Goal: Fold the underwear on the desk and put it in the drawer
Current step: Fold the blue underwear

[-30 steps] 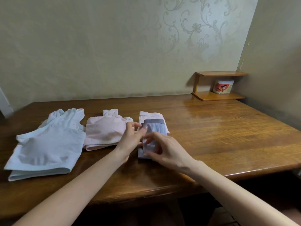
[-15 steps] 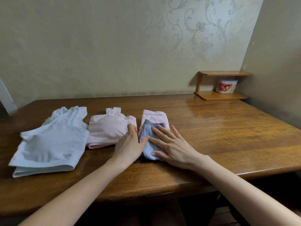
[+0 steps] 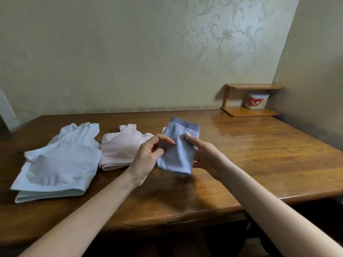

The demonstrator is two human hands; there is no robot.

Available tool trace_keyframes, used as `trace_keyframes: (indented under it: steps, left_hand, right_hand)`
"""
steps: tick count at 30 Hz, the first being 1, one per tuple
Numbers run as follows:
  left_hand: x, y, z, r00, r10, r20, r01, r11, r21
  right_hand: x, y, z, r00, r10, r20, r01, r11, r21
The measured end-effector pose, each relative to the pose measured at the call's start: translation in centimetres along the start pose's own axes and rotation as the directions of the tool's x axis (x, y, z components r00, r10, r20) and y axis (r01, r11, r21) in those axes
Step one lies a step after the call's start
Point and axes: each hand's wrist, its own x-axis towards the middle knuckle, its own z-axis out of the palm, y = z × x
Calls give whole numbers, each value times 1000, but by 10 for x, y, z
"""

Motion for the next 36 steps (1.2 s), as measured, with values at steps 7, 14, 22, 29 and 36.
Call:
trace_keyframes:
  steps: [7,14,22,29,36]
  left_hand:
    - [-3,-4,5,997,-13,76,-1,985,175]
    - [0,-1,-9,995,-72,62,70,997,39]
    - [20,0,-74,883,-85,-462,231,935,270]
    - [23,-13,-96,816,-131,-563,401,829,389]
    - [42,-15,-104,796,-364,-483,597,605,527]
  right_hand:
    - [5,6,15,947,-252,-198,282,949,140]
    - [10,-2,10,946,-225,-234,256,961,107]
    - [74,-48,-16,984,61,-166,-20,970,240]
    - [109,3,1,888,-306,-344,-90,618,-781]
    - [87,-6,10,817,-543,-192,71,426,-902]
